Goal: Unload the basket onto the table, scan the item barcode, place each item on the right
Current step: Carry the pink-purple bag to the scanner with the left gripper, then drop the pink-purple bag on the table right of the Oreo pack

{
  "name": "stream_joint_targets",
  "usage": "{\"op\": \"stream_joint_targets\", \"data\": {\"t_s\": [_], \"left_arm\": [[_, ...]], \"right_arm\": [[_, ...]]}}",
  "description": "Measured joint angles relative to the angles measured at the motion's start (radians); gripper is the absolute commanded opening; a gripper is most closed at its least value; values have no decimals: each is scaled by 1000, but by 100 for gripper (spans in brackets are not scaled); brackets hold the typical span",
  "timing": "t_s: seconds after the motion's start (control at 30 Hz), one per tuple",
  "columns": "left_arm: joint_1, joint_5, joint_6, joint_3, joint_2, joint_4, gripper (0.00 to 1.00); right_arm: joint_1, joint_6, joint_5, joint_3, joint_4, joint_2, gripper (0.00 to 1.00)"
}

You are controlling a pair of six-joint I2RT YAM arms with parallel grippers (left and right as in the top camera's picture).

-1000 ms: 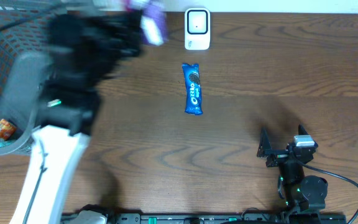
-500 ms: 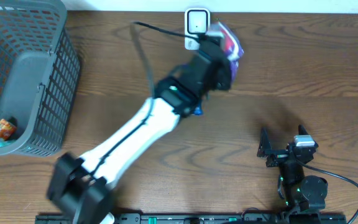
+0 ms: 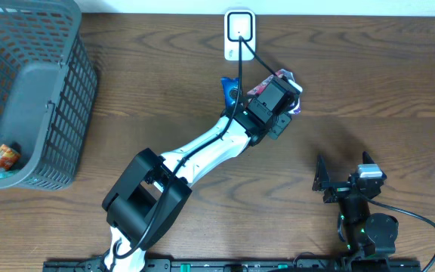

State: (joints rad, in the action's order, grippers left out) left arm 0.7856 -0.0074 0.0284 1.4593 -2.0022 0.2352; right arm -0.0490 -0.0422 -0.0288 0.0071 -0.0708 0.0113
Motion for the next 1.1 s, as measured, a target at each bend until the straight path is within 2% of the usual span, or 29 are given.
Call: {"op": "stream_joint_targets", "data": {"t_s": [0.13, 0.27, 0.33, 0.43, 0.47, 0.5, 0.57, 0.77, 0.93, 1.1], "left_arm": [[0, 44, 105, 0, 0, 0, 8], [-1, 116, 158, 0, 0, 0, 7], [-2, 137, 178, 0, 0, 3, 11], [-12, 154, 207, 0, 0, 6, 31], [-19, 158, 208, 0, 0, 7, 45], [-30, 162, 216, 0, 0, 8, 67], [-46, 166, 225, 0, 0, 14, 92], [-96, 166, 230, 0, 0, 19, 98], [-113, 166, 175, 0, 9, 13, 98], [-133, 167, 147, 0, 113, 10, 98]], "right_arm": [[0, 0, 0, 0, 0, 0, 99], [0, 0, 0, 0, 0, 0, 99], [0, 0, 0, 0, 0, 0, 99], [0, 0, 0, 0, 0, 0, 99], [0, 0, 0, 0, 0, 0, 99], [0, 0, 0, 0, 0, 0, 99], [0, 0, 0, 0, 0, 0, 99], [0, 0, 0, 0, 0, 0, 99], [0, 0, 0, 0, 0, 0, 99], [0, 0, 0, 0, 0, 0, 99]]}}
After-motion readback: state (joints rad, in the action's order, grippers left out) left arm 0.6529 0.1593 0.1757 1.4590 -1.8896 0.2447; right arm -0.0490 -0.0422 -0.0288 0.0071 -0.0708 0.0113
